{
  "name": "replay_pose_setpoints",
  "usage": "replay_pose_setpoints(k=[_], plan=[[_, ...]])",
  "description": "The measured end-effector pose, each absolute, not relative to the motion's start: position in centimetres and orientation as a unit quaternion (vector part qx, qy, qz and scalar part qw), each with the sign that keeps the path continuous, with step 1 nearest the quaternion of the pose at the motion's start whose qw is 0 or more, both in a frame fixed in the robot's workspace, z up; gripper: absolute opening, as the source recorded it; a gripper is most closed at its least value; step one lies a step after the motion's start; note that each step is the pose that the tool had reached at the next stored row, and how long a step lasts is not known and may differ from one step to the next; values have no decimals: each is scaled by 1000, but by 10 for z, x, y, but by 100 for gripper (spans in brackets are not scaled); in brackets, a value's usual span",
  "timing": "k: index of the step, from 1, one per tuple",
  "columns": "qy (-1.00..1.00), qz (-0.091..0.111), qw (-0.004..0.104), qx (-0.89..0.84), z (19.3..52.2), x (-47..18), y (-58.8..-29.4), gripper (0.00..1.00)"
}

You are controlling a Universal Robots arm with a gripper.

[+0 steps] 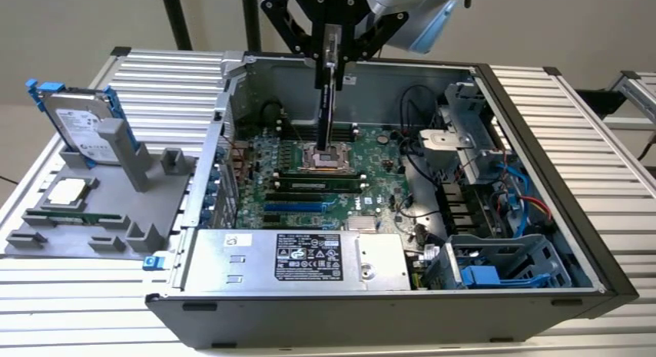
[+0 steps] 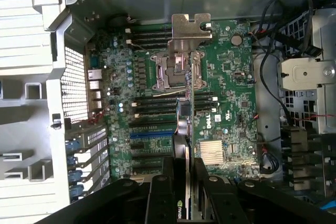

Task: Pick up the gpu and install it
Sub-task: 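Insert the gpu into the slot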

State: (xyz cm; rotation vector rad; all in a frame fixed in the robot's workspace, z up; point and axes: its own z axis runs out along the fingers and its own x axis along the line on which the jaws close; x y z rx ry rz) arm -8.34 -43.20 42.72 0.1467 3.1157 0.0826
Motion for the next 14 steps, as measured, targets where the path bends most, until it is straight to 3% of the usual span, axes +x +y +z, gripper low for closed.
replay_pose_setpoints(k=[14], plan=[[998, 26, 11, 47, 427, -82, -432, 0]])
